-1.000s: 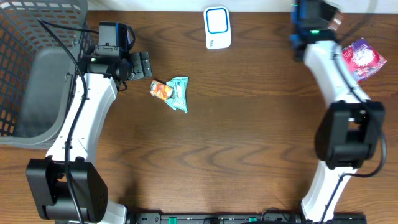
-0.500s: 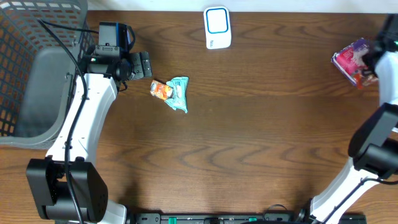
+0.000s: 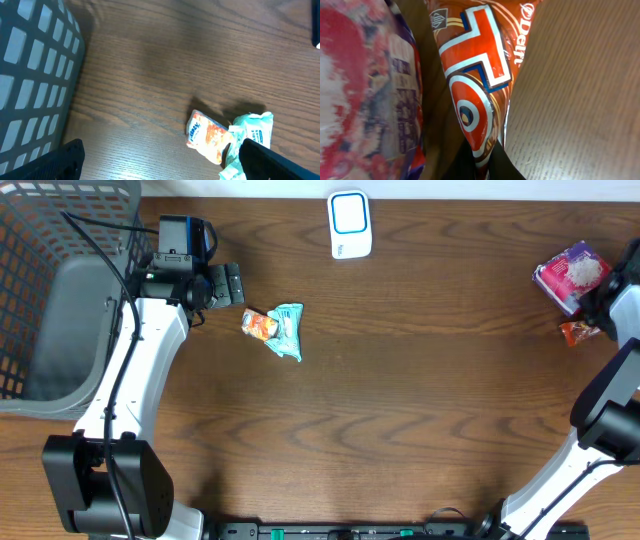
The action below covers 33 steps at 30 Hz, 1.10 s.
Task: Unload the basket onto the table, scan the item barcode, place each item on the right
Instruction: 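Carry the TOP bar to the far right beside the pink box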
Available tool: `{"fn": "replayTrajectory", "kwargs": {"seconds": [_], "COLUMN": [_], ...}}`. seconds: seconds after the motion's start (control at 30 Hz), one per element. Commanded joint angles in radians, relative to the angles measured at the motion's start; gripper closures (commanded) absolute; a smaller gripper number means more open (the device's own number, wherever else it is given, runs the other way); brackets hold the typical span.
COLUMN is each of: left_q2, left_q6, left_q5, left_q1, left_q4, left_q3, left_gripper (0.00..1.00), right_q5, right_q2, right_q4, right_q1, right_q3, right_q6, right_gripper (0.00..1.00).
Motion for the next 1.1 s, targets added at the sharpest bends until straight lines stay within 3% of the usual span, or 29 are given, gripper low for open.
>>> {"fn": "replayTrajectory", "kwargs": {"seconds": [0.0, 0.4, 0.67, 0.8, 1.07], "left_q2": [0.008, 0.008, 0.008, 0.008, 0.008], "left_q6": [0.009, 0.009, 0.009, 0.01, 0.009], "left_q5": [-0.009, -0.009, -0.009, -0.009, -0.009], "left_q1": [0.005, 0.005, 0.005, 0.005, 0.005], "left_q4": [-0.003, -0.003, -0.003, -0.003, -0.003], "left_q3": [-0.003, -0.003, -0.003, -0.003, -0.003], "left_gripper": [0.02, 0.02, 0.02, 0.02, 0.02], "right_q5": [-0.03, -0.201, -0.451, -0.462, -0.458], "right_q2": [0.023, 0.052, 0.052, 0.051, 0.051], "right_q4": [0.032, 0.108, 0.258, 0.245, 0.208], "right_q1": [-0.008, 0.001, 0.003, 0.002, -0.014], "right_q3": [-0.029, -0.029, -0.029, -0.029, -0.029], "right_q6": [0.034, 0.304, 0.304, 0.303, 0.293], "right_gripper": [0.96, 0.97, 0.95, 0.96, 0.87]}}
